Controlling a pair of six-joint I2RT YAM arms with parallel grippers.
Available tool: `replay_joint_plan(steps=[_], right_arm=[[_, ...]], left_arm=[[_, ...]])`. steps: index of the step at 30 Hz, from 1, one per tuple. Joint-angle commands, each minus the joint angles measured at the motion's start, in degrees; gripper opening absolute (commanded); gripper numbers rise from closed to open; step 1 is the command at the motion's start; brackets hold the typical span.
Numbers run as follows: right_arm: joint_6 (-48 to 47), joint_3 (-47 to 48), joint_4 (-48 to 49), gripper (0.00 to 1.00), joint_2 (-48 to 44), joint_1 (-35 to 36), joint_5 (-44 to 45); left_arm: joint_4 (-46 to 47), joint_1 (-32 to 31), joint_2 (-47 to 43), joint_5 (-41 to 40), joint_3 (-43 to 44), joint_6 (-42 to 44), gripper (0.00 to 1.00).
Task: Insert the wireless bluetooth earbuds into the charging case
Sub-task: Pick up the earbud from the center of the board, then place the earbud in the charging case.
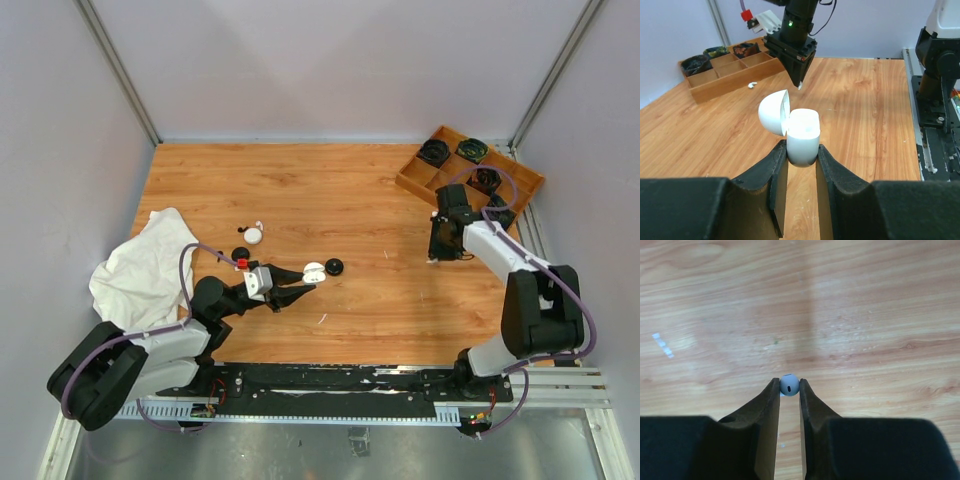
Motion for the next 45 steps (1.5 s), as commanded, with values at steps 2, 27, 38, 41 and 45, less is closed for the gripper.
replay_joint_plan(steps=[2, 27, 38, 41, 45], right_arm=[[-3.36, 3.26, -0.86, 0.15, -7.24, 5.97, 1.26], [-27.24, 5.93, 17.45, 0.16, -23.11, 45.82, 18.23], [-45.38, 0.83, 32.61, 0.19, -22.67, 59.69, 18.68], [-48.94, -0.45, 36.45, 0.19, -22.12, 62.36, 19.19], [-51.40, -1.54, 39.78, 0.19, -21.03, 65.42, 19.59]], left_arm=[[3.56, 0.11, -1.33, -3.37, -1.29, -0.61, 0.00], [6.58, 0.11, -3.74, -8.49, -3.47, -1.63, 0.00], [7.82, 0.11, -4.66, -9.72, -4.33, -2.00, 0.00], [7.75, 0.11, -4.58, -10.02, -4.27, -2.10, 0.00], [8.08, 0.10, -4.52, -10.85, -4.44, -2.44, 0.00]])
